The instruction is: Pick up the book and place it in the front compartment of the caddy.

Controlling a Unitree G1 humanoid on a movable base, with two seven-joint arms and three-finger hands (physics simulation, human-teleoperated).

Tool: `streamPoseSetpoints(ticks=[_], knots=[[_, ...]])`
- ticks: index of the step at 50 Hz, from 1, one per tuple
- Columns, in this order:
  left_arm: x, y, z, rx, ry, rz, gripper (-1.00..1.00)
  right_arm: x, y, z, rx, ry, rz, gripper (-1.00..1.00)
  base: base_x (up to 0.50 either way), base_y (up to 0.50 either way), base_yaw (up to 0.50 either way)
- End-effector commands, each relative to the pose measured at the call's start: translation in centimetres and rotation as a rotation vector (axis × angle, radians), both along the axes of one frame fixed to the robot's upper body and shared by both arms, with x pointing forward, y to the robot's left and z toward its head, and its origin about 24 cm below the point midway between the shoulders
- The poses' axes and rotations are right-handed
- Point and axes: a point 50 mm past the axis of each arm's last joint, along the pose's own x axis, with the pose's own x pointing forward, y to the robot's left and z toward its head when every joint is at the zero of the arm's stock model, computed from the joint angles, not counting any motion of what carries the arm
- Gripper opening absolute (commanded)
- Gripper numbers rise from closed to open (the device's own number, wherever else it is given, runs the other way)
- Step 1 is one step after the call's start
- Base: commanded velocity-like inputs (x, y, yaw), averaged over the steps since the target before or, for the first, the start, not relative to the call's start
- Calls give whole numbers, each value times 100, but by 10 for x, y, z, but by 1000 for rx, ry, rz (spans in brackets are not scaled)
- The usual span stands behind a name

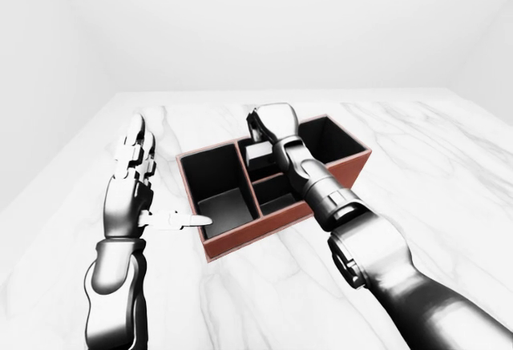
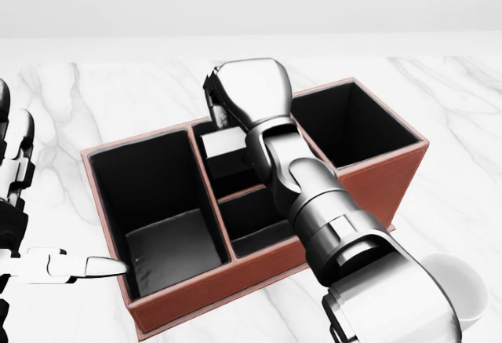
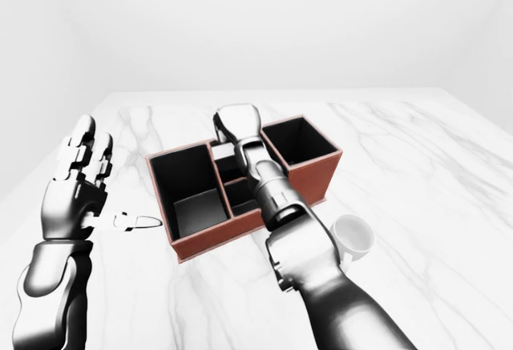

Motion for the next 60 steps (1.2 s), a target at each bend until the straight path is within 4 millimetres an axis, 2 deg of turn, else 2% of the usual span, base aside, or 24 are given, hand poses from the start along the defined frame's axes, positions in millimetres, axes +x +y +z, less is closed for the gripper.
streamPoseSetpoints(ticks=[1, 11, 25, 26, 27, 28, 60], knots=[[1, -1, -3, -2, 12, -1, 100, 1, -4, 5, 13, -31, -14, -100, 0, 0, 0], [1, -1, -3, 0, 14, -2, 100, 3, -8, 3, 3, -23, -26, -100, 0, 0, 0], [1, -1, -1, 2, 3, -1, 100, 1, -4, -1, -8, -14, -15, -100, 0, 0, 0], [0, -1, 0, 3, 0, -1, 100, 1, -4, -1, -13, -16, -14, -58, 0, 0, 0], [0, 0, 0, 3, 1, -1, 100, 1, -4, -1, -19, -16, -13, 77, 0, 0, 0], [1, 0, -1, 1, 6, 0, 100, 1, -4, -2, -27, -16, -14, 100, 0, 0, 0], [0, -2, -1, 5, 6, -7, 100, 1, -7, -1, -18, -25, -19, 100, 0, 0, 0]])
